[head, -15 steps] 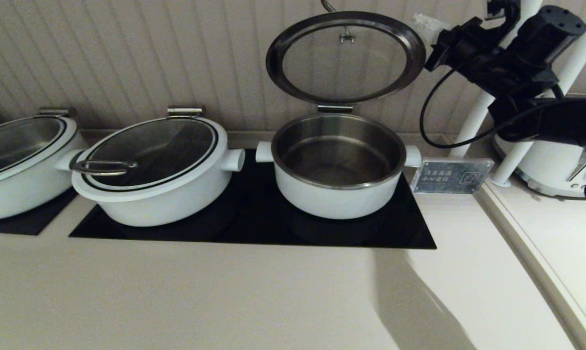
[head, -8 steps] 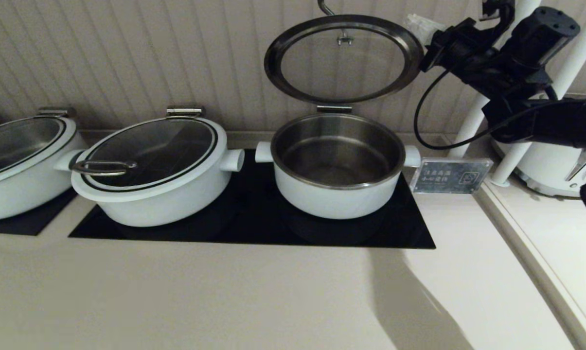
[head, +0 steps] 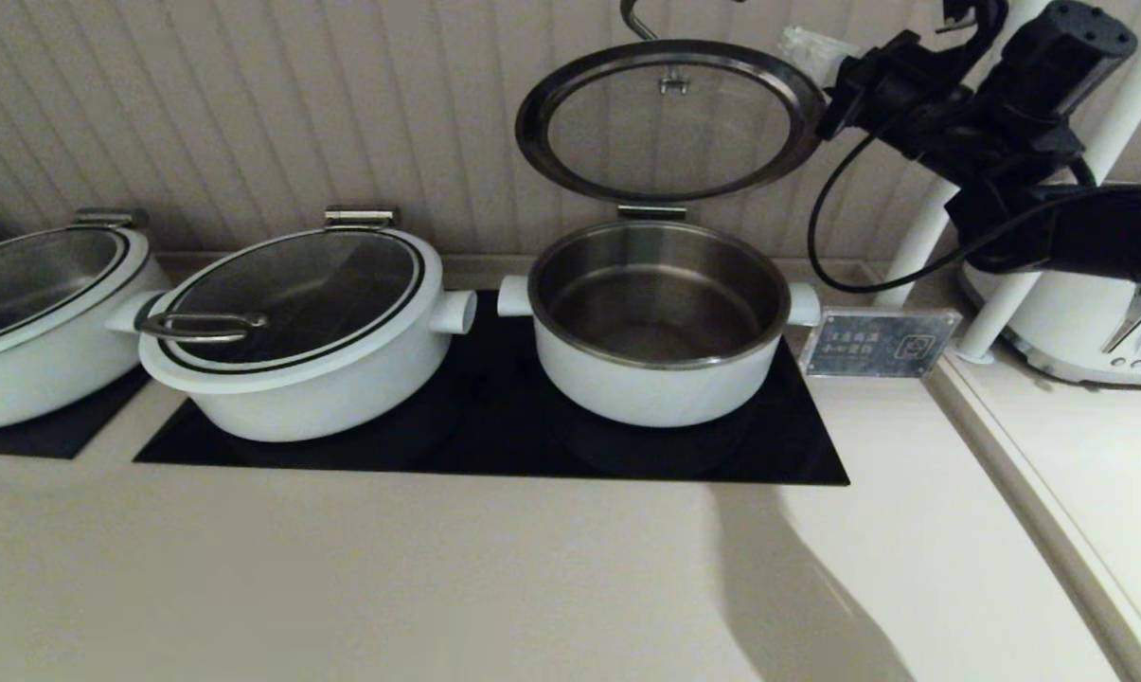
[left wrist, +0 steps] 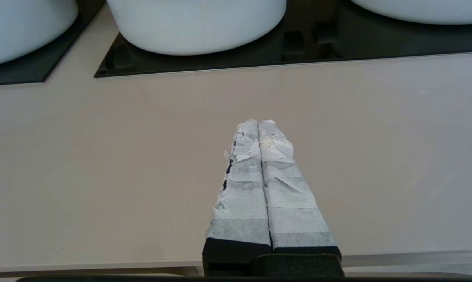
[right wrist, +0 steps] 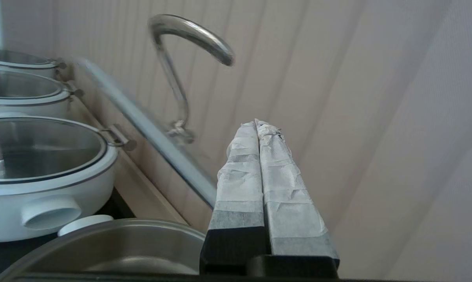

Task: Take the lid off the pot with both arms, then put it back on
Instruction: Close the pot lid

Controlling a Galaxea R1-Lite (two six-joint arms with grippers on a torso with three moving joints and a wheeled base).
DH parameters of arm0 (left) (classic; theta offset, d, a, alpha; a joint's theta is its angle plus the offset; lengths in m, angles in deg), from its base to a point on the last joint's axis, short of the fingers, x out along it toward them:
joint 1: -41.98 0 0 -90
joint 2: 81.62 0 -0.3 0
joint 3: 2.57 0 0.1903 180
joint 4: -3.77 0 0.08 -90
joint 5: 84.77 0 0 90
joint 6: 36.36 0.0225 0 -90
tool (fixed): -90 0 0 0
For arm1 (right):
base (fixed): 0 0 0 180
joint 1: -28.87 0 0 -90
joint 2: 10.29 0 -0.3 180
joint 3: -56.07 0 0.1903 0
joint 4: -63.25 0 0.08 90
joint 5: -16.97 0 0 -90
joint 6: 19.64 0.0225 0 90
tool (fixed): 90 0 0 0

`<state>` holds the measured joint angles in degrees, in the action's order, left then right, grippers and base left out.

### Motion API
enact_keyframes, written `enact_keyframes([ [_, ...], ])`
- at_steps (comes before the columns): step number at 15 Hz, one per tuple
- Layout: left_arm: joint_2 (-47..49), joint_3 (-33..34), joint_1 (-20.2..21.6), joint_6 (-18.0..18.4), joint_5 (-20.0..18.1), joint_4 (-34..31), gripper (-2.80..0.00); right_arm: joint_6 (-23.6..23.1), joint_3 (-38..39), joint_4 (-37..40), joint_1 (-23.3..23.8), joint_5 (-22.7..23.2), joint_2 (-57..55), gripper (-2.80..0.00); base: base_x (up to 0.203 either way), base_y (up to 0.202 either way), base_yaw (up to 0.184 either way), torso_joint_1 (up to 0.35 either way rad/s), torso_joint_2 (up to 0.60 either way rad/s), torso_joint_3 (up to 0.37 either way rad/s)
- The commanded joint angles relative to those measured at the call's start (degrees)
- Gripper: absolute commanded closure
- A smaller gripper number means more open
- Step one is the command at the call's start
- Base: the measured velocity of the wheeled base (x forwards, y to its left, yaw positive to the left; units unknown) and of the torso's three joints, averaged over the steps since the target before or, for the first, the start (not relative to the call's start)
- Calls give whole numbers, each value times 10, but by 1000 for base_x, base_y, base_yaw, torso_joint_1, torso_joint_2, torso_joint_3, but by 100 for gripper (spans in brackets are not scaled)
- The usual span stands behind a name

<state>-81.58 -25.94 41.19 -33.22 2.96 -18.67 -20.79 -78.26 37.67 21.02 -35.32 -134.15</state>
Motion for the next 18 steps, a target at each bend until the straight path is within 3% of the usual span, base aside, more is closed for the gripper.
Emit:
enact_keyframes([
  [1,0,0,0,0,0,0,0,0,3,-3,0,4,7,0,0,0,0,0,0,0],
  [18,0,0,0,0,1,0,0,0,149,25,0,52,91,0,0,0,0,0,0,0],
])
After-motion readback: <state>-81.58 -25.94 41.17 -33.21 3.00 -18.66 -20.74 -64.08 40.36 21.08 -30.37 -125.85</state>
